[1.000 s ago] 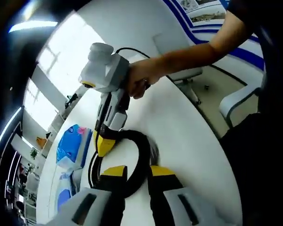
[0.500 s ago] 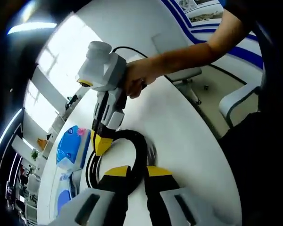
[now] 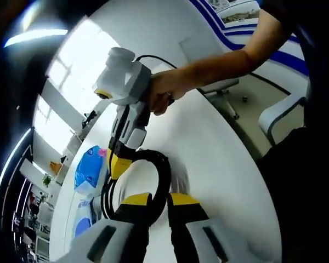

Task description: Arrange the tabletop items into an orderly group along one side of the table until the central work area is clear of visible clutter.

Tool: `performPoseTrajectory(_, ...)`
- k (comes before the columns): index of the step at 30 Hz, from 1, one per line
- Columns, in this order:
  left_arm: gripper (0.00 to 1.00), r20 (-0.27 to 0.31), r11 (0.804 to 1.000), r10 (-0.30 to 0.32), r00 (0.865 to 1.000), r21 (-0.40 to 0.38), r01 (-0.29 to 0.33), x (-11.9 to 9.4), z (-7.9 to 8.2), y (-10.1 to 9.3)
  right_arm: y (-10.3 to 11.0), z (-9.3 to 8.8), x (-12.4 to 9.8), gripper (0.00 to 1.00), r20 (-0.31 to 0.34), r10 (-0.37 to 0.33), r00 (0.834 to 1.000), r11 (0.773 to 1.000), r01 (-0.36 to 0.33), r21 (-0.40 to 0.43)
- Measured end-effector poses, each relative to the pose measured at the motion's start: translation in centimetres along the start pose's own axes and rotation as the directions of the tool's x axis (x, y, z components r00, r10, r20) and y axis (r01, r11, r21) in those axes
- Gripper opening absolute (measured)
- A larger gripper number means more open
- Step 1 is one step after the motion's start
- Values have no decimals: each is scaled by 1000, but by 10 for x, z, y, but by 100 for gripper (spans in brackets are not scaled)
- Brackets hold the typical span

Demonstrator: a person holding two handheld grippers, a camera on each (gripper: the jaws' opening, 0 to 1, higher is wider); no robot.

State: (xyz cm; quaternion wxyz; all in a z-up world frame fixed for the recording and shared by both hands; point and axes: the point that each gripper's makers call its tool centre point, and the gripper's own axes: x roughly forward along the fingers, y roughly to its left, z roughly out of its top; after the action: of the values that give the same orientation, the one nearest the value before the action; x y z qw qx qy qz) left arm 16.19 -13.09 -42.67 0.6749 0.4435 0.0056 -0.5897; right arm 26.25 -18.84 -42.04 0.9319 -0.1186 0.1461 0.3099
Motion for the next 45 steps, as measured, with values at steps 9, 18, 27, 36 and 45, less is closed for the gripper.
performPoseTrajectory(9,10,-5,1000,24,1000,-10,-24,-7,-4,8,4,13,8,4,16,8,1000,1000,-8,-21)
performPoseTrajectory(18,10,-2,999,38,999,-18,-38,-15,-9,10,9,22,18,2,29,25,999,999,-24,-38)
performPoseTrajectory(27,8,-7,999,29,1000,-35,-30,-13,-16,11,14,17,31,2,15,43,999,998,-42,-56)
performPoseTrajectory(36,8,-27,999,50,998,-9,-51,-16,-18,19,12,30,32,2,44,36,998,996,-32,-89)
performPoseTrajectory(45,8,-43,997,79,996,22,-78,-18,-19,27,7,41,36,2,75,26,997,994,-18,-110)
